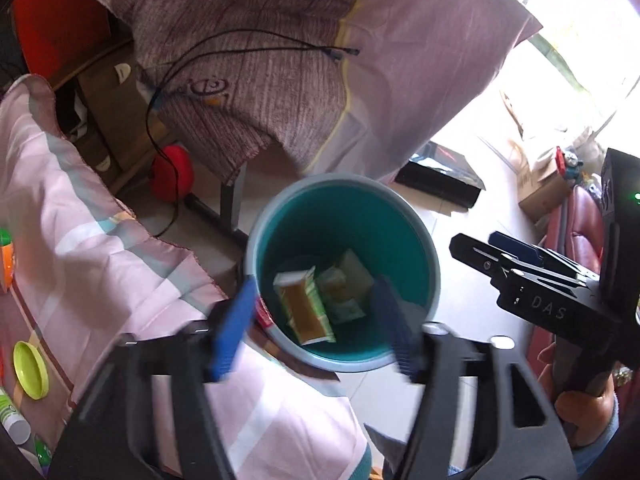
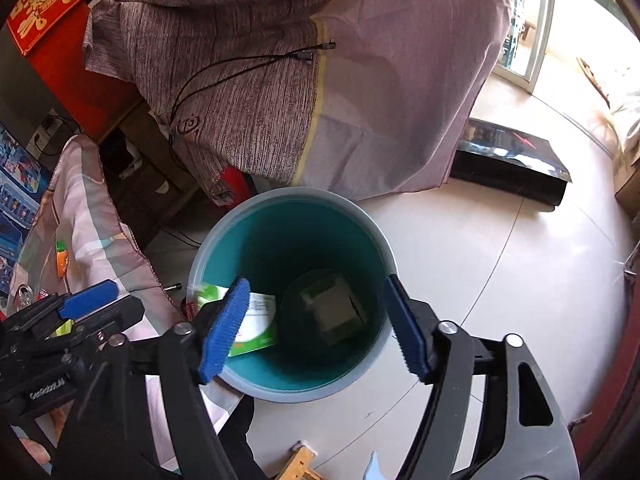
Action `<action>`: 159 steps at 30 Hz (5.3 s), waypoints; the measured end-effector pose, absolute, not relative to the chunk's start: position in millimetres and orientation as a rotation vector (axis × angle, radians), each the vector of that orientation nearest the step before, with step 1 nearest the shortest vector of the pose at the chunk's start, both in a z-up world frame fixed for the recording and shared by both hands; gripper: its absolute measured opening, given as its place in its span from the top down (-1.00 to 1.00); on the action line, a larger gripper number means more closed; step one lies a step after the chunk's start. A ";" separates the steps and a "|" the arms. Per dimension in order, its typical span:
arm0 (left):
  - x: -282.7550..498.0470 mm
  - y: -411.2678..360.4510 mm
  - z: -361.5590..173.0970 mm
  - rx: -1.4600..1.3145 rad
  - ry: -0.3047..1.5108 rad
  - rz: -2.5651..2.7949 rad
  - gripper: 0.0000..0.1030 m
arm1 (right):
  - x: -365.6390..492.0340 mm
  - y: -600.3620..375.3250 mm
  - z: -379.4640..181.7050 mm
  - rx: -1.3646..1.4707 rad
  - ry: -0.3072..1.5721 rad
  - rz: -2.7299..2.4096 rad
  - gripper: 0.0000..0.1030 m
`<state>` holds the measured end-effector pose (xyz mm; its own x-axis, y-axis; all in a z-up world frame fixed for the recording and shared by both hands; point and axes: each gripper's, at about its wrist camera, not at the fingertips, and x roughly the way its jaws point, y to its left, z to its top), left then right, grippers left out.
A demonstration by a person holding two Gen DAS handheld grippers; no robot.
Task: Collect trash
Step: 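Carry both boxes over the teal bin and open both grippers, then return both tools to the table toward the white tissue, then grasp the white tissue with the left gripper while the right grasps the pink paper cup, then carry the tissue and pink cup over the teal bin and release both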
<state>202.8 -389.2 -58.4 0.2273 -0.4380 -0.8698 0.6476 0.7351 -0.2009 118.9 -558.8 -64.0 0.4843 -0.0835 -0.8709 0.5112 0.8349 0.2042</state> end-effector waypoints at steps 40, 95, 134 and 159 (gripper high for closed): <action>164.5 -197.6 -15.8 0.081 1.061 -0.514 -0.86 | 134.8 -417.0 -24.7 0.382 1.043 -0.193 -0.63; 144.0 26.8 4.5 0.125 0.983 -0.335 0.90 | 170.8 -181.3 -44.0 0.106 1.244 0.172 -0.67; 136.7 101.6 -65.1 -0.126 1.154 -0.424 0.90 | 195.2 -63.1 -66.7 0.222 1.347 0.428 -0.21; 165.4 -64.1 37.9 -0.007 0.947 -0.592 0.90 | 174.9 -295.2 9.2 0.471 1.011 0.148 -0.21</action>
<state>165.4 -64.1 37.9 0.4388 -0.4793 -0.7601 0.4734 0.8422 -0.2578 174.9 -295.2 9.2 0.5308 0.3328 -0.7794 0.0951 0.8905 0.4450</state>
